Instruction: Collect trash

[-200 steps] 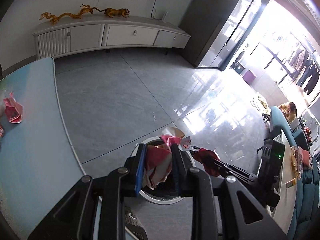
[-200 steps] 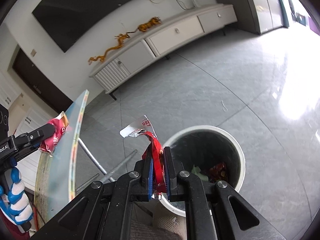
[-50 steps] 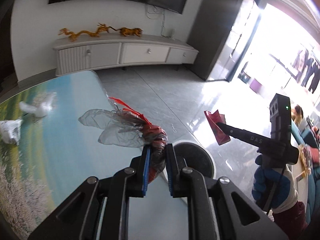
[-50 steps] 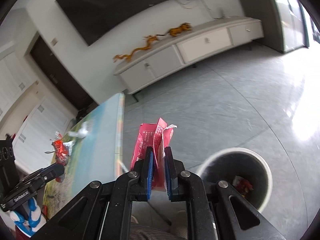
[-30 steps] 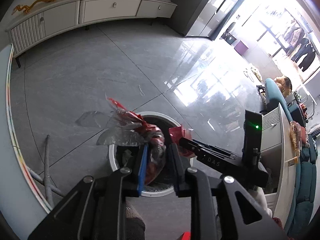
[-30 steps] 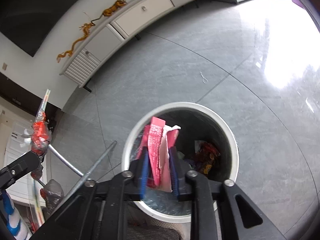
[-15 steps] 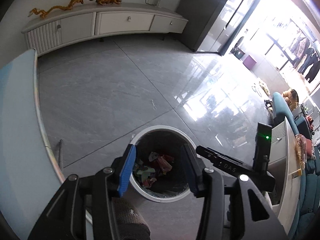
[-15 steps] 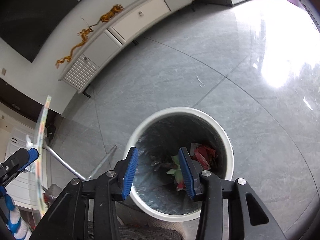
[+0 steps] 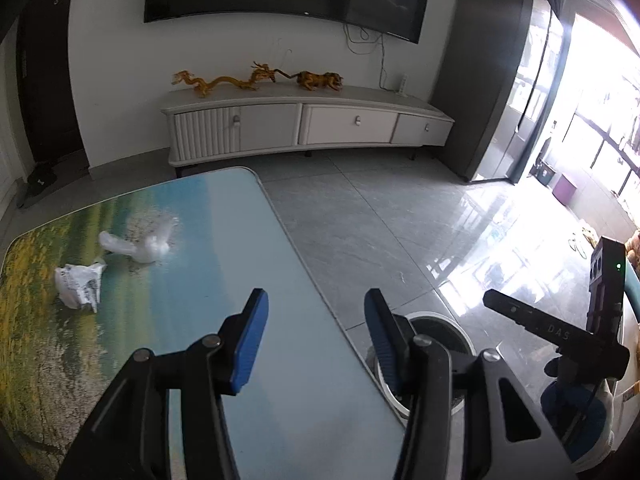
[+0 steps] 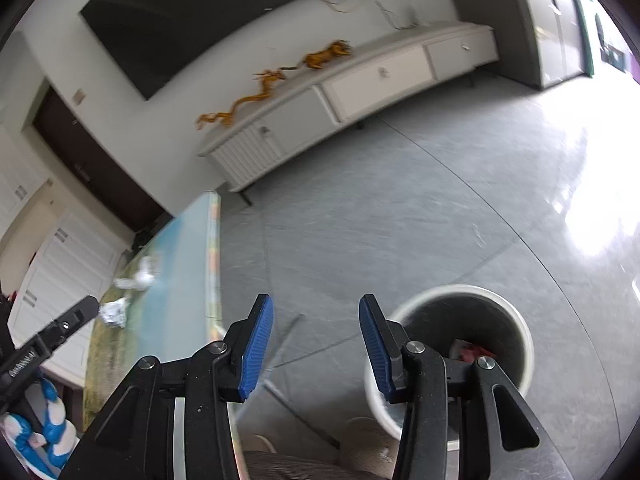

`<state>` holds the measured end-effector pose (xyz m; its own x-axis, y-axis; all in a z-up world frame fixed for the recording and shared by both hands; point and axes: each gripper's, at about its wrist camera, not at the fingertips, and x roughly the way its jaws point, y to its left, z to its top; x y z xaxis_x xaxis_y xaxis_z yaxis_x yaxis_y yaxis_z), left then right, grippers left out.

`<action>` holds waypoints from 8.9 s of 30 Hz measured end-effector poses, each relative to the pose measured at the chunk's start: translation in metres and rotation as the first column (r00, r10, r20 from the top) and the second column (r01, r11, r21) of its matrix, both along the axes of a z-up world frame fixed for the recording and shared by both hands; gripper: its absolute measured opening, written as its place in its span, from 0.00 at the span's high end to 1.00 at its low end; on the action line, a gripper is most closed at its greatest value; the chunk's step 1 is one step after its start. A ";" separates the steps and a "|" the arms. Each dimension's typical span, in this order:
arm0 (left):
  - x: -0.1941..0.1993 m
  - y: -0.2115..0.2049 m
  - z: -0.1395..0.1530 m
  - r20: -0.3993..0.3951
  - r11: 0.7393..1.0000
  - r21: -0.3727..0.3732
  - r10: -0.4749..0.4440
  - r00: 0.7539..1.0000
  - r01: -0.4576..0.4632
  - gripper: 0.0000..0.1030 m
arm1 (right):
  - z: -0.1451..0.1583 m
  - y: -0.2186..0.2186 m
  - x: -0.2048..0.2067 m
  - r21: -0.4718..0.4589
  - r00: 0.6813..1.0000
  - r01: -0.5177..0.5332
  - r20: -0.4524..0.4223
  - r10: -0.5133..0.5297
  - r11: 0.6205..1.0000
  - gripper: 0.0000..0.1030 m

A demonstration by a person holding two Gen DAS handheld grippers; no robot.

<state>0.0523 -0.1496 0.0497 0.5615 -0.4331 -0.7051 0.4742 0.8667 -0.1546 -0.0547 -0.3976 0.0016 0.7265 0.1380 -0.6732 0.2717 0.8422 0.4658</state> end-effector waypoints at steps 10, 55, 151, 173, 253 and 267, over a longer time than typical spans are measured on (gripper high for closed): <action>0.007 0.101 0.034 0.074 0.985 -0.067 0.161 0.984 -0.156 0.53 | 0.066 0.093 0.039 -0.083 0.989 -0.130 0.058 0.135 0.988 0.56; 0.146 0.211 -0.083 -0.093 0.870 -0.016 0.489 0.867 -0.492 0.33 | -0.031 0.261 0.258 -0.002 0.897 -0.442 -0.015 0.442 0.897 0.39; -0.031 -0.178 -0.092 -0.200 0.943 0.041 -0.315 0.928 0.329 0.62 | -0.095 -0.078 -0.049 -0.011 0.964 0.232 -0.134 -0.232 0.973 0.69; -0.027 -0.159 -0.087 -0.186 0.962 0.005 -0.269 0.945 0.274 0.44 | -0.092 -0.079 -0.053 -0.039 0.957 0.236 -0.165 -0.239 0.971 0.49; -0.096 0.117 0.015 0.339 0.932 0.005 0.339 0.877 -0.362 0.00 | 0.054 0.170 -0.018 -0.493 0.981 0.077 0.195 0.024 0.867 0.00; -0.095 0.112 0.013 0.321 0.939 0.006 0.323 0.890 -0.343 0.00 | 0.056 0.164 -0.020 -0.492 0.980 0.097 0.198 0.003 0.865 0.00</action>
<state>-0.0430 -0.0371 0.0630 0.8599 -0.1438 -0.4898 0.1712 0.9852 0.0112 -0.0747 -0.2336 0.0575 0.8419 -0.2157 -0.4946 0.2670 0.9631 0.0344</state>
